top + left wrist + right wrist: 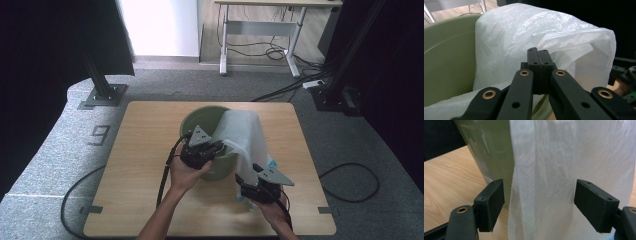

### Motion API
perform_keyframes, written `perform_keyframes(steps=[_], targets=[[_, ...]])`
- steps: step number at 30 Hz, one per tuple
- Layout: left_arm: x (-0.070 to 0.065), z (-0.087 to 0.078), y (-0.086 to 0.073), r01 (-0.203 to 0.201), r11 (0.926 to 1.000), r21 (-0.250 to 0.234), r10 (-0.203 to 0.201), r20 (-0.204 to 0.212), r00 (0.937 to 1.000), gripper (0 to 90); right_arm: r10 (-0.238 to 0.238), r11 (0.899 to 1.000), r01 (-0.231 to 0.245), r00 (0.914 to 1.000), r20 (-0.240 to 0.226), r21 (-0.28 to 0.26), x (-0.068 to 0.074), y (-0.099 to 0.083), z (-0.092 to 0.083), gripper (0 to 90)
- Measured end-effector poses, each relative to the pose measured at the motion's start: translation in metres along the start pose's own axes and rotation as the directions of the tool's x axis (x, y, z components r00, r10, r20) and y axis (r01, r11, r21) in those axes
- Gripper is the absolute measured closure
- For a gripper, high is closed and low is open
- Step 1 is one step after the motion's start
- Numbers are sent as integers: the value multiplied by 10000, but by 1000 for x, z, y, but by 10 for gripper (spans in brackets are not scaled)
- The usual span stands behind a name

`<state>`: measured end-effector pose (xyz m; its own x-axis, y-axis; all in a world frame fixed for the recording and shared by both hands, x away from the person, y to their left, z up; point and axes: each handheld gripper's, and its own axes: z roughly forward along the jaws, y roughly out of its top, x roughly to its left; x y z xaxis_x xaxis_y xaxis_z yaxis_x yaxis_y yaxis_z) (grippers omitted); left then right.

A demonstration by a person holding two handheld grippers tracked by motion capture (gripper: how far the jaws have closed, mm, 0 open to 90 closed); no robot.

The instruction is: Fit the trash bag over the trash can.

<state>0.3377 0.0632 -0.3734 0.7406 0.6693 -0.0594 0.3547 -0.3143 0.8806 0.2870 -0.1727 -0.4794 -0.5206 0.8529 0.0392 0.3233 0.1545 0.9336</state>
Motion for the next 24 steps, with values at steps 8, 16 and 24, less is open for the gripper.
perform_keyframes(steps=[8, 16, 24], targets=[[0, 0, -1, -29, 9999, 129, 25, 364, 9993, 898, -256, 9992, 258, 9996, -88, 295, -3, -6, 16, 569], [3, -4, -3, -89, 9997, 213, 83, 297, 9995, 897, 50, 9999, -41, 9983, -588, 162, -28, 10, 3, 883], [9, -9, -3, 78, 9999, 113, -80, 161, 9998, 897, -375, 9941, 398, 9990, 244, -1006, -40, 43, -31, 884]])
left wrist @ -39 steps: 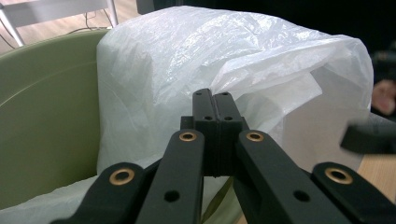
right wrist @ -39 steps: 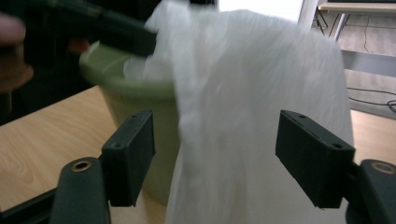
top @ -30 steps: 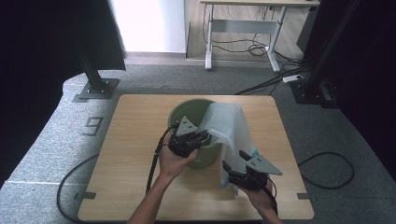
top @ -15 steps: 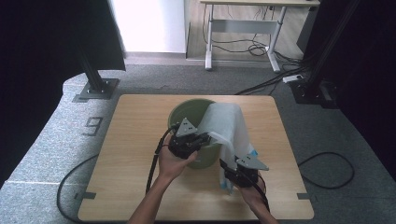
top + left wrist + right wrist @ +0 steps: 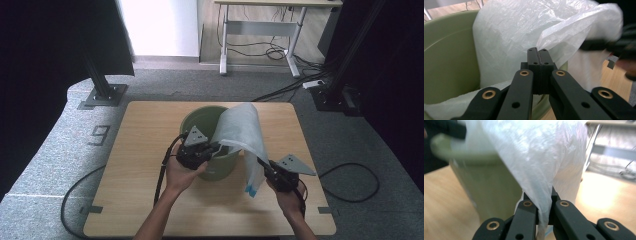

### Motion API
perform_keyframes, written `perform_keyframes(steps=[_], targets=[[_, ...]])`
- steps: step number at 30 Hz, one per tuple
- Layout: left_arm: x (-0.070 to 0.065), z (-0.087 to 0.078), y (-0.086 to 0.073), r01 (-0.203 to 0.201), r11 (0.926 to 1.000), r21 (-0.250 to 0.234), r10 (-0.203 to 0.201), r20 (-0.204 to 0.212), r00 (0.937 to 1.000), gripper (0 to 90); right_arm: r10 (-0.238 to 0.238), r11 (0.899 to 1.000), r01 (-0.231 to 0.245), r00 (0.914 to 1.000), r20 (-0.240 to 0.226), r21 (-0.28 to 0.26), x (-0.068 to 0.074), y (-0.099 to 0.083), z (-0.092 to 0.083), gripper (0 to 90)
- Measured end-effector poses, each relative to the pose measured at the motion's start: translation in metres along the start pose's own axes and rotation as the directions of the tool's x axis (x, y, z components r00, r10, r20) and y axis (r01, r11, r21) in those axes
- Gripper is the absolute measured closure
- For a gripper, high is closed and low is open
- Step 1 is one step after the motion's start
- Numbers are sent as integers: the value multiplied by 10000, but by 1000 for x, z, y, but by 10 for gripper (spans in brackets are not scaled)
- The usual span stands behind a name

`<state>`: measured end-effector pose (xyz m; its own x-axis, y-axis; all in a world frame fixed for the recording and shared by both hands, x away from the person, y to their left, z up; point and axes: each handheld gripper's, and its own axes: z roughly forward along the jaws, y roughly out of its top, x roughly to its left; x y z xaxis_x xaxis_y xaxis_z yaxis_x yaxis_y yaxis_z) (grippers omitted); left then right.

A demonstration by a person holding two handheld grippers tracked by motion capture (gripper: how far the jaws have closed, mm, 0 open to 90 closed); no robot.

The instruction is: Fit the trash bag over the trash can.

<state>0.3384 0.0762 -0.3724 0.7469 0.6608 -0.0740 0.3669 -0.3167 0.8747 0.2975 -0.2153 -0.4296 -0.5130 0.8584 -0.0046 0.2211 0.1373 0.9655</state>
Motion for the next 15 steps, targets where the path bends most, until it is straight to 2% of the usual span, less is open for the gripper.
perform_keyframes(steps=[4, 7, 9, 10, 12, 15], targets=[[7, -2, 0, 166, 9999, -49, -167, -131, 9998, 896, -143, 9976, 162, 9995, 286, -669, -5, 28, -10, 884], [13, -2, 0, 320, 9995, -46, -320, -219, 9992, 886, -376, 9944, 411, 9986, 375, -973, -4, 46, -12, 884], [18, -1, 0, 531, 9985, -88, -532, -66, 9986, 851, -555, 9921, 595, 9977, 392, -1107, -1, 57, -12, 884], [19, -1, 0, 561, 9984, -120, -561, -12, 9984, 809, -732, 9905, 774, 9965, 404, -1139, 2, 63, -11, 884], [20, -3, 0, 570, 9980, -291, -571, -34, 9984, 659, -965, 9889, 998, 9947, 349, -1100, 8, 70, -8, 884], [14, -5, 1, 601, 9967, -544, -605, -41, 9982, 460, -1204, 9872, 1227, 9923, 275, -1023, 14, 74, -3, 884]])
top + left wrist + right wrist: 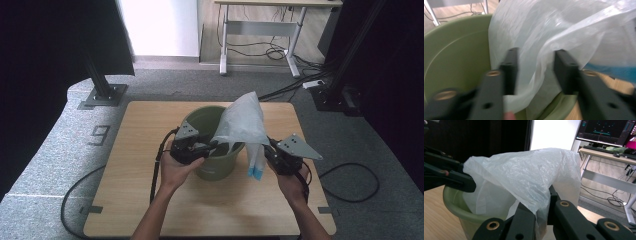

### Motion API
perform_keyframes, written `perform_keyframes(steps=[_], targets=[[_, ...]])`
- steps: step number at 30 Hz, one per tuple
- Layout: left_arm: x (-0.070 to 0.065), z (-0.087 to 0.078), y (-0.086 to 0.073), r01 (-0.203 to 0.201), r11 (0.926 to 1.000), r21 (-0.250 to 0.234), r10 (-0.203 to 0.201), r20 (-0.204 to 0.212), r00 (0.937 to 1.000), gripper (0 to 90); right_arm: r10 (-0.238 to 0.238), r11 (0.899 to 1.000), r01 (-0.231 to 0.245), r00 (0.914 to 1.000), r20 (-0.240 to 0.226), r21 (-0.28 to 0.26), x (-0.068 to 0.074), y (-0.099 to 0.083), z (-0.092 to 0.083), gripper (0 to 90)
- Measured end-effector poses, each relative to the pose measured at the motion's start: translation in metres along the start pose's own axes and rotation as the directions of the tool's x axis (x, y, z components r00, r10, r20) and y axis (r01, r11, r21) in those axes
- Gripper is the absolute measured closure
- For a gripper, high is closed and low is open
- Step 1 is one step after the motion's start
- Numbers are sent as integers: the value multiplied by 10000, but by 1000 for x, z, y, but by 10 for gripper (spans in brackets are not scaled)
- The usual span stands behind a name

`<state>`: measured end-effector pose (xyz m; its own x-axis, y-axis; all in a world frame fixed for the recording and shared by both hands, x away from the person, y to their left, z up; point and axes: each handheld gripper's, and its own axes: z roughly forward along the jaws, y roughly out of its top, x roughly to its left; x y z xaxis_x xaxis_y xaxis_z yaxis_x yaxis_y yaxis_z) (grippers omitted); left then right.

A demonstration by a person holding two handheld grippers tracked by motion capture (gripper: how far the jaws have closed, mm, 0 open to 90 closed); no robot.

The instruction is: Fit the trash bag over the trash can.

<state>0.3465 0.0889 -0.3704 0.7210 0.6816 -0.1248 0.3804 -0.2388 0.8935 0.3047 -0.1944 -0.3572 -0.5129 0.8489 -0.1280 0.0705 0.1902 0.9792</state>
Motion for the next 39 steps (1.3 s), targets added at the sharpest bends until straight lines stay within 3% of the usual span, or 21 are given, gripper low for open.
perform_keyframes(steps=[2, 7, 10, 15, 19, 21, 24, 27, 30, 34, 39], targets=[[-4, -2, 0, -60, 9999, -138, 60, 27, 10000, 365, -87, 9999, 88, 9999, -114, 101, 3, 2, 6, 884], [-7, -3, 2, -200, 9992, -342, 195, -147, 9997, 347, -68, 9998, 75, 9995, -318, 206, 8, 5, 14, 884], [-4, -3, 3, -125, 9991, -410, 107, -420, 9991, 416, -94, 9996, 105, 9990, -427, 270, 10, 5, 15, 884], [-5, -3, 4, -45, 9980, -624, 19, -425, 9991, 574, -68, 9991, 98, 9974, -723, 406, 12, 2, 18, 883], [-4, -6, 4, -69, 9983, -571, 53, -284, 9996, 743, -87, 9987, 132, 9958, -915, 490, 15, 1, 21, 883], [-2, -8, 4, -36, 9986, -528, 14, -416, 9991, 813, -77, 9986, 128, 9952, -975, 514, 16, 0, 21, 882], [4, -12, 4, 141, 9984, -545, -173, -577, 9982, 859, -54, 9986, 117, 9927, -1205, 523, 17, -2, 21, 842], [11, -16, 3, 300, 9982, -523, -341, -784, 9963, 879, -36, 9994, 105, 9788, -2047, 326, 19, -4, 20, 683], [21, -20, 1, 572, 9970, -514, -622, -1013, 9929, 884, 55, 10000, -66, 9684, -2495, -38, 21, -5, 12, 570], [38, -30, -3, 931, 9934, -664, -1017, -1412, 9847, 884, 336, 9987, -429, 9618, -2718, -285, 11, -4, -3, 534], [59, -43, -10, 1522, 9832, -1012, -1666, -1536, 9740, 884, 895, 9942, -1022, 9601, -2650, -344, -9, -7, -17, 495]])
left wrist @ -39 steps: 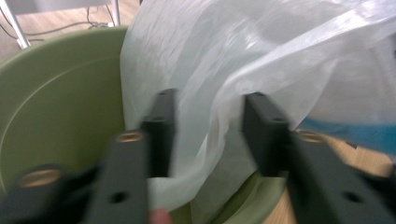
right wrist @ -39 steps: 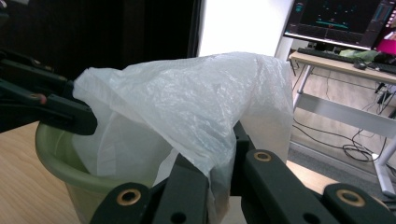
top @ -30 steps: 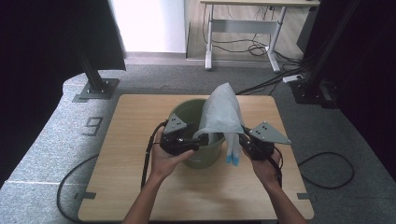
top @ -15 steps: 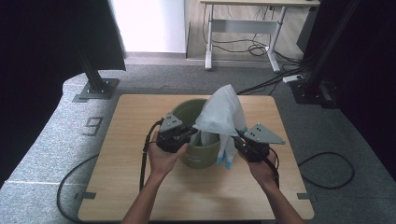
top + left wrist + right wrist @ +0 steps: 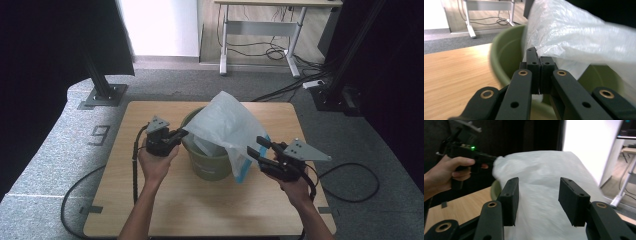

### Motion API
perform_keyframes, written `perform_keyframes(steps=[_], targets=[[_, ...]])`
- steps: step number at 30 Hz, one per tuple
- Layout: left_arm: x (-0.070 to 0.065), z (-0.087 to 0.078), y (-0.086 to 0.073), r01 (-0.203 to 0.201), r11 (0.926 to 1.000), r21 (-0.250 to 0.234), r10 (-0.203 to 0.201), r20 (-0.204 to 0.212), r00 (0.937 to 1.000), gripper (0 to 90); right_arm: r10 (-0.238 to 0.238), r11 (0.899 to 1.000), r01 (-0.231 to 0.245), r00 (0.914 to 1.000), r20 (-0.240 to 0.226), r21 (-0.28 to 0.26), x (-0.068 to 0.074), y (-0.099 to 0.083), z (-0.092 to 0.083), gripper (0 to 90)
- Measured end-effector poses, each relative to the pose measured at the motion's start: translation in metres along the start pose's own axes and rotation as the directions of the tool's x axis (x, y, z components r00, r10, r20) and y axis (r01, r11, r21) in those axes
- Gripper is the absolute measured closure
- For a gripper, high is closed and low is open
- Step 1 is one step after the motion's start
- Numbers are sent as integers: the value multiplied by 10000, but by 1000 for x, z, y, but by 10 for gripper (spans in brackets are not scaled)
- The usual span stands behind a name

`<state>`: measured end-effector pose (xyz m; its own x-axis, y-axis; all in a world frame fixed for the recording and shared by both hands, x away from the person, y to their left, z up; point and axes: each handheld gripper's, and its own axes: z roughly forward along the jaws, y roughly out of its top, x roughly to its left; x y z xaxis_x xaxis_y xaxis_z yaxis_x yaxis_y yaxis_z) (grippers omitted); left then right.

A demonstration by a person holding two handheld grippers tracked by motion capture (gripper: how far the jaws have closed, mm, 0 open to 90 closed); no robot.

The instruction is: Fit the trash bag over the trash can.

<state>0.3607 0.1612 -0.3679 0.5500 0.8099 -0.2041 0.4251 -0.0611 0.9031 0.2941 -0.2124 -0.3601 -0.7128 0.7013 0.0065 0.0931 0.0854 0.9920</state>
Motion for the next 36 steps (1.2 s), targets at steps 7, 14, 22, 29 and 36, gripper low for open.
perform_keyframes(steps=[7, 14, 22, 29, 36], targets=[[20, -10, -2, 404, 9992, -75, -406, -227, 9989, 882, 206, 9973, -276, 9946, 1017, 681, -31, -22, -2, 473], [32, -11, -3, 494, 9988, 53, -491, -439, 9978, 879, 436, 9916, -600, 9892, 1403, 1150, -53, -51, 19, 336], [41, -12, -1, 268, 9996, 128, -262, -493, 9984, 877, 493, 9909, -654, 9897, 1344, 1177, -71, -53, 29, 264], [46, -12, 1, 381, 9991, 168, -371, -563, 9977, 876, 877, 9874, -991, 9916, 952, 1230, -89, -51, 39, 306], [46, -10, 1, 413, 9990, 143, -405, -493, 9980, 874, 1059, 9892, -1069, 9943, 150, 998, -89, -58, 42, 652]])
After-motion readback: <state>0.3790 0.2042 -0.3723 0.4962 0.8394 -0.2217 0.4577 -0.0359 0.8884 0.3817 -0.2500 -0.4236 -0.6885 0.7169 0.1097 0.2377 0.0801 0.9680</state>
